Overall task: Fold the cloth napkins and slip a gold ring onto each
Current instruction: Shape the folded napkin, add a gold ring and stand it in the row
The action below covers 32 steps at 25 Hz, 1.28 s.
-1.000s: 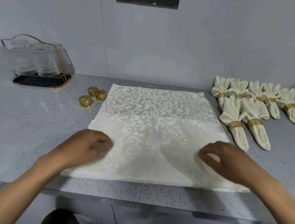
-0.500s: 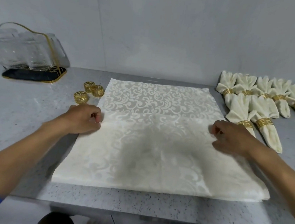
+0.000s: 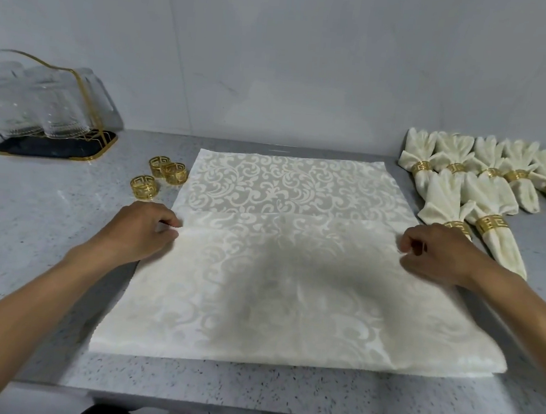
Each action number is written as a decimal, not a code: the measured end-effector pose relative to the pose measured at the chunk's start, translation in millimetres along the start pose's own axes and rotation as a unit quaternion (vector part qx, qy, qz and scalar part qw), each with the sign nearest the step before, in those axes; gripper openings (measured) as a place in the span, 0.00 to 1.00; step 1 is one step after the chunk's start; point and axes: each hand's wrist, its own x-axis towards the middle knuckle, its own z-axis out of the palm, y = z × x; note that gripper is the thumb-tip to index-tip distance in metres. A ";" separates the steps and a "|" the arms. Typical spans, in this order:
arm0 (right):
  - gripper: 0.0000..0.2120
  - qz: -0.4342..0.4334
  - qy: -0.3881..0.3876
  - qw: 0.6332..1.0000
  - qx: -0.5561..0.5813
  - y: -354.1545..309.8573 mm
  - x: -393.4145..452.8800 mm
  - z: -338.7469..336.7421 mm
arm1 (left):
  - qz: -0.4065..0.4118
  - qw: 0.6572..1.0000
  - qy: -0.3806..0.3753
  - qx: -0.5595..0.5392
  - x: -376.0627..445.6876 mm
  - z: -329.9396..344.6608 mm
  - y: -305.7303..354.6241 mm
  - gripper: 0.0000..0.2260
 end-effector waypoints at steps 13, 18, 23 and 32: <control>0.05 0.015 0.173 0.985 -0.009 2.5 33.4 17.9 | -0.080 0.995 0.052 -0.037 34.5 11.8 -4.7 0.06; 0.05 0.011 0.203 0.979 -0.036 4.7 35.3 24.7 | -0.087 0.994 0.063 -0.015 31.9 15.0 -1.2 0.05; 0.09 0.078 0.256 0.963 -0.039 -29.9 15.1 13.3 | 0.046 0.993 0.105 0.021 -31.4 -7.2 65.9 0.17; 0.30 -0.018 0.035 0.997 0.068 -234.0 -96.1 91.0 | 0.001 0.992 -0.113 0.057 -121.0 60.2 142.9 0.30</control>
